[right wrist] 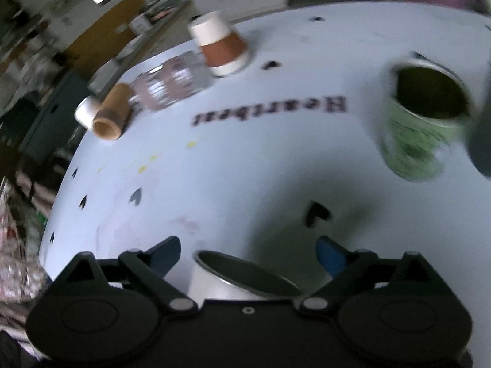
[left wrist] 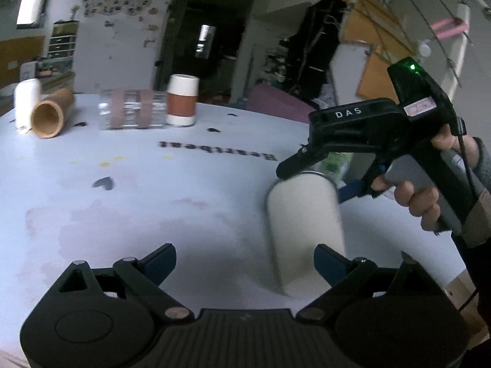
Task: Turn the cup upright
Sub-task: 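Grasp the white cup's base with the right gripper while the left gripper releases it, then rotate the white cup upright with the right gripper and lower it beside the green tin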
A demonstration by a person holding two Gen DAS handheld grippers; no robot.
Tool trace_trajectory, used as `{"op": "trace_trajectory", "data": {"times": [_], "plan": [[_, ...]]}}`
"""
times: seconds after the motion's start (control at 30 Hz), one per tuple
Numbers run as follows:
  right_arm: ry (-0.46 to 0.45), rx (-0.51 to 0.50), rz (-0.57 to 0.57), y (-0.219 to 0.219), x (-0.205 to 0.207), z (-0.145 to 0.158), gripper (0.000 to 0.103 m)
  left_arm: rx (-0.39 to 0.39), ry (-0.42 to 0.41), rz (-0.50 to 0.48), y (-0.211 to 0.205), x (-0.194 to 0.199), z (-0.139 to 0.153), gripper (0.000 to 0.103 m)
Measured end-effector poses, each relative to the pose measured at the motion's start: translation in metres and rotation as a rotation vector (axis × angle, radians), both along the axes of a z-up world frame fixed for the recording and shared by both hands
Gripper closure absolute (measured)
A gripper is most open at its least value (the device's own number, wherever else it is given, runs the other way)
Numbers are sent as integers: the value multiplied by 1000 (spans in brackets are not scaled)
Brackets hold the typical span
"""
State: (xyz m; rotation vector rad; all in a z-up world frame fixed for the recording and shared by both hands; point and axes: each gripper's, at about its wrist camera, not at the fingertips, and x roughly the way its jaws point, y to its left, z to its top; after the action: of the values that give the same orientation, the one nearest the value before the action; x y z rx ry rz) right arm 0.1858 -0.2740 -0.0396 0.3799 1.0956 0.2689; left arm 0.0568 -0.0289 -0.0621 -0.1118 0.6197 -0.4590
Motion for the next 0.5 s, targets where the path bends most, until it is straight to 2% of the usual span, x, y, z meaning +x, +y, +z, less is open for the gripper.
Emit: {"op": "trace_trajectory", "data": {"times": [0.13, 0.37, 0.47, 0.5], "plan": [[49, 111, -72, -26, -19, -6, 6, -8, 13, -40, -14, 2, -3, 5], [126, 223, -90, -31, -30, -23, 8, 12, 7, -60, -24, -2, -2, 5], [150, 245, -111, -30, -24, -30, 14, 17, 6, -64, -25, -2, -2, 5], [157, 247, -116, -30, -23, -32, 19, 17, 6, -65, -25, -2, -2, 5]]}}
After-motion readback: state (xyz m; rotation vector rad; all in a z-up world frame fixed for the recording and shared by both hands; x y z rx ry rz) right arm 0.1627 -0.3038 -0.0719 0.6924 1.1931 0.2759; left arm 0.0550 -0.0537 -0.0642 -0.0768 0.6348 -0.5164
